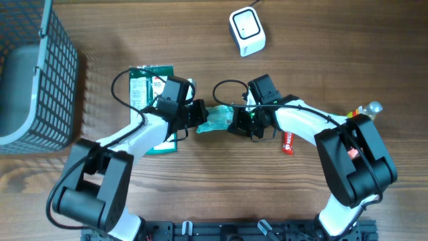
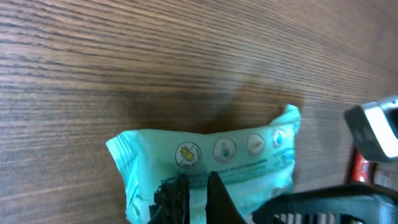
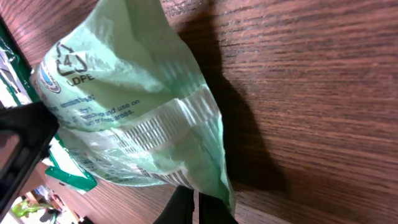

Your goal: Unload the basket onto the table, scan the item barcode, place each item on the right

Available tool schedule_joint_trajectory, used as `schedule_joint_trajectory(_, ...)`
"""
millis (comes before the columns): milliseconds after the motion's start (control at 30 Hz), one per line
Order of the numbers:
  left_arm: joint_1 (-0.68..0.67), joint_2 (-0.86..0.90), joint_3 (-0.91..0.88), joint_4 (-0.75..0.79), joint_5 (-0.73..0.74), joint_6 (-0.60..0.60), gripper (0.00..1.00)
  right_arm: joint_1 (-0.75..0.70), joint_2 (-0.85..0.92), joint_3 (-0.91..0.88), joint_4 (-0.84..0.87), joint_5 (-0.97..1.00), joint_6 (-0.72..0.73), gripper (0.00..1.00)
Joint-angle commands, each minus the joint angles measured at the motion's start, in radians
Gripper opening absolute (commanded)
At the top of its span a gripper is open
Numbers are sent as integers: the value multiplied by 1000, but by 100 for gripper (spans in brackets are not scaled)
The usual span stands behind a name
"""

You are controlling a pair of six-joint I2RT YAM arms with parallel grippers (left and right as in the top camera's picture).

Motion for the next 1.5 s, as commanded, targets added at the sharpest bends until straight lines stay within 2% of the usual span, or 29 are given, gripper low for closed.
schedule_joint_trajectory(0, -3, 82, -5, 6, -102, 5, 4, -4, 46, -34, -29, 148, 4, 4)
schedule_joint_trajectory(267, -2, 105, -5, 17, -111, 9, 4, -6, 45, -34, -134, 143, 3, 4)
schedule_joint_trajectory(333, -2, 105, -5, 16, -111, 9, 4, -13, 28, -20, -156, 86, -2, 5)
schedule_joint_trajectory(467, -2, 105, -5, 16, -111, 9, 4, -30, -52, 43, -188, 27, -72, 5)
schedule_joint_trajectory(667, -2, 105, -5, 19, -111, 9, 4, -27, -92, 52, 69, 104, -42, 4)
schedule_joint_trajectory(900, -2, 105, -5, 19, -111, 9, 4, -27, -58, 44, 76, 209, -25, 4)
schedule_joint_trajectory(1100, -2, 105, -5, 19, -111, 9, 4, -16, 61, 44, 66, 178, -22, 4)
schedule_joint_trajectory(1200, -2, 105, -5, 18, -111, 9, 4, -17, 104, 44, -5, 204, -21, 4)
schedule_joint_trajectory(1333, -2, 105, -5, 19, -111, 9, 4, -69, 62, 54, -134, 238, -10, 4)
schedule_joint_trajectory(1400, -2, 105, -5, 20, -111, 9, 4, -93, -6, 73, -209, 262, -83, 5)
schedule_joint_trajectory(1467, -2, 105, -5, 24, -111, 9, 4, -94, -71, 93, -207, 260, -134, 5)
